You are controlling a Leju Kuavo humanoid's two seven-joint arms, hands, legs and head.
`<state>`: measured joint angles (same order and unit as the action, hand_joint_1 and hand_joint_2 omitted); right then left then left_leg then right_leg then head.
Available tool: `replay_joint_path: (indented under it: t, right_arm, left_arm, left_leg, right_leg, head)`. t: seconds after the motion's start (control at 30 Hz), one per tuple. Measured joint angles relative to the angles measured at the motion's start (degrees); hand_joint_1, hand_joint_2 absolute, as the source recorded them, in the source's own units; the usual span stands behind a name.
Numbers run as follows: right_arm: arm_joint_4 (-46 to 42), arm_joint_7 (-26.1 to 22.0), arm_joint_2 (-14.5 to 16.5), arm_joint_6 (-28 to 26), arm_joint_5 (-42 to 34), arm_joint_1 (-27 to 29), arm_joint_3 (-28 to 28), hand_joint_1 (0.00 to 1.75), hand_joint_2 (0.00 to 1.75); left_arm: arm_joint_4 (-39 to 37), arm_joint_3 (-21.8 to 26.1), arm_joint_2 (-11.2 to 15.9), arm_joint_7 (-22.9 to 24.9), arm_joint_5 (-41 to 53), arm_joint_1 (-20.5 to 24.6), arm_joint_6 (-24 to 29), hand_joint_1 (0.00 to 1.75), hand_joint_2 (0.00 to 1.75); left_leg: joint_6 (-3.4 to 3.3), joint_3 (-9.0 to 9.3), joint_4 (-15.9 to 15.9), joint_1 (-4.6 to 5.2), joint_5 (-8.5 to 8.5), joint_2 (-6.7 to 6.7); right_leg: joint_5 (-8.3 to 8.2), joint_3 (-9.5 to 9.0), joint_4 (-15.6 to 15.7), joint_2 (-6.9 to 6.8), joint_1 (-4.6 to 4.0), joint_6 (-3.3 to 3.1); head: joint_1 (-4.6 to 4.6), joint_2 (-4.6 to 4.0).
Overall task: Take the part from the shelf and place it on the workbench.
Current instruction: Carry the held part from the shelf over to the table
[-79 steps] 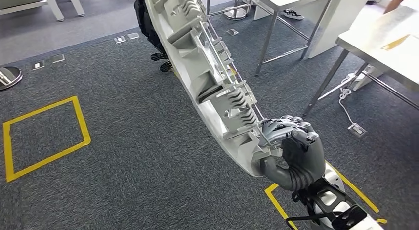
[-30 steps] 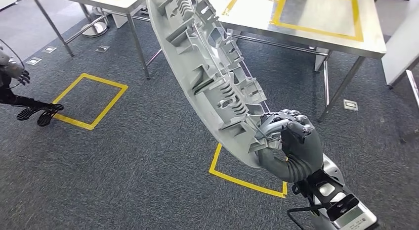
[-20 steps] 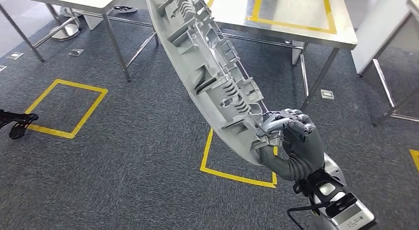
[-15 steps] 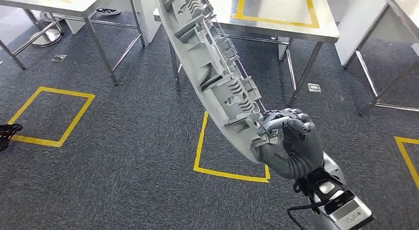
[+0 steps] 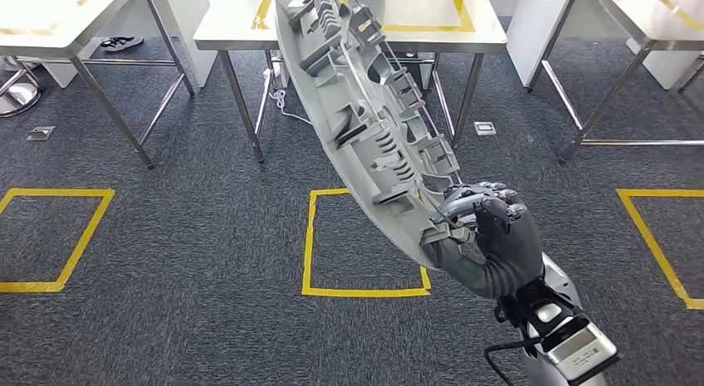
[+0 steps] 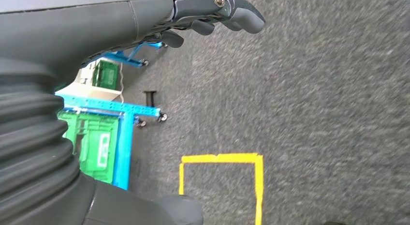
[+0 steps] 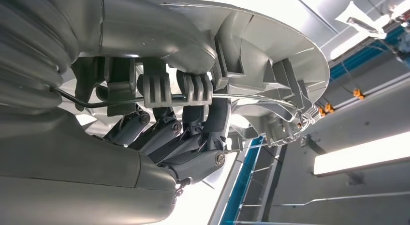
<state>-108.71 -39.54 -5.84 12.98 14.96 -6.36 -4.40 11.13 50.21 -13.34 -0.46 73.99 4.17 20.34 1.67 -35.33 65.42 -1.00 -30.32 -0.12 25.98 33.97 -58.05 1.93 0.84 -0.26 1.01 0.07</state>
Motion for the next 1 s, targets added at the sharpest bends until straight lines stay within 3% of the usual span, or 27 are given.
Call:
replay_joint_path:
  t: [0.07,0.2,0.3,0.37,0.5,0.67,0.73,0.83,0.87,0.9,1.0]
  right_arm:
    - [-0.2,0.0,0.1,0.5,0.3,0.3,0.3,1.75,1.75]
    - [-0.7,0.0,0.3,1.1,0.6,0.5,0.9,1.75,1.75]
    - [-1.0,0.0,0.4,1.5,0.7,0.5,1.1,1.75,1.75]
    - [-1.2,0.0,0.6,1.8,0.7,0.5,1.3,1.75,1.75]
    - [-1.6,0.0,1.1,2.0,0.8,0.7,1.8,1.75,1.75]
    - [-2.4,0.0,1.4,2.0,1.0,1.3,2.2,1.75,1.75]
    - [-2.9,0.0,1.4,2.3,0.9,1.5,2.6,1.75,1.75]
    - [-3.3,0.0,1.5,2.8,0.7,2.0,3.2,1.75,1.75]
    - [-3.3,0.0,1.5,2.9,0.6,2.2,3.3,1.75,1.75]
    - [-3.3,0.0,1.5,3.0,0.5,2.3,3.4,1.75,1.75]
    - [-3.3,0.0,1.5,3.1,0.5,2.3,3.4,1.75,1.75]
  left_arm:
    - [0.0,0.0,-0.1,-0.2,0.0,0.1,0.4,0.0,1.75]
    - [0.0,0.0,-0.3,-0.5,-0.2,0.1,0.8,0.0,1.75]
    - [0.0,0.0,-0.3,-0.3,-0.3,0.1,1.0,0.0,1.75]
    - [0.0,0.0,-0.4,-0.3,-0.3,0.1,1.3,0.0,1.75]
    - [0.0,0.0,-0.3,-0.3,-0.3,0.1,1.6,0.0,1.75]
    - [0.0,0.0,-0.3,-0.3,-0.3,0.2,1.7,0.0,1.75]
    - [0.0,0.0,-0.3,-0.3,-0.3,0.2,1.7,0.0,1.75]
    - [0.0,0.0,-0.3,-0.3,-0.3,0.1,1.7,0.0,1.75]
    - [0.0,0.0,-0.3,-0.3,-0.3,0.1,1.7,0.0,1.75]
    - [0.0,0.0,-0.3,-0.3,-0.3,0.1,1.7,0.0,1.75]
    - [0.0,0.0,-0.3,-0.3,-0.3,0.1,1.7,0.0,1.75]
  left_leg:
    - [-0.29,2.17,-5.2,-0.18,1.92,-0.45]
    - [-1.01,2.28,-5.9,-0.1,2.18,-0.67]
    - [-1.45,2.27,-5.9,0.0,2.17,-0.74]
    - [-1.7,2.25,-5.8,0.14,2.12,-0.73]
    - [-2.3,2.13,-5.5,0.63,1.98,-0.73]
    - [-3.09,2.36,-6.0,0.67,2.21,-0.52]
    - [-3.51,2.66,-6.5,0.32,2.47,-0.18]
    - [-3.59,2.7,-6.6,0.29,2.41,0.33]
    - [-3.5,2.74,-6.6,0.29,2.32,0.44]
    - [-3.36,2.82,-6.6,0.26,2.22,0.52]
    - [-2.47,3.21,-6.3,0.2,1.69,0.6]
  right_leg:
    - [0.35,0.22,-0.6,0.36,-0.17,0.48]
    - [0.12,0.38,-0.6,0.47,-0.43,-0.68]
    - [-0.07,0.09,-0.1,0.39,-0.42,-0.55]
    - [-0.22,-0.02,0.2,0.35,-0.34,-0.02]
    - [-0.33,-0.12,0.6,0.35,0.16,2.17]
    - [-0.06,-0.06,0.4,0.21,0.43,3.21]
    - [2.08,1.55,-3.2,-0.56,0.4,3.38]
    - [6.87,6.97,-14.0,-1.23,0.41,3.46]
    - [7.0,7.83,-15.6,-1.3,0.46,3.47]
    - [6.07,7.57,-15.0,-1.42,0.53,3.43]
    - [1.16,2.12,-4.3,-2.09,0.54,3.0]
  head:
    - [-0.05,0.0]
    - [-0.08,0.0]
    - [-0.08,0.0]
    - [-0.09,0.0]
    - [-0.12,0.0]
    - [-0.11,0.0]
    - [0.03,0.0]
    - [0.14,0.0]
    - [0.14,0.0]
    - [0.14,0.0]
    - [0.15,0.0]
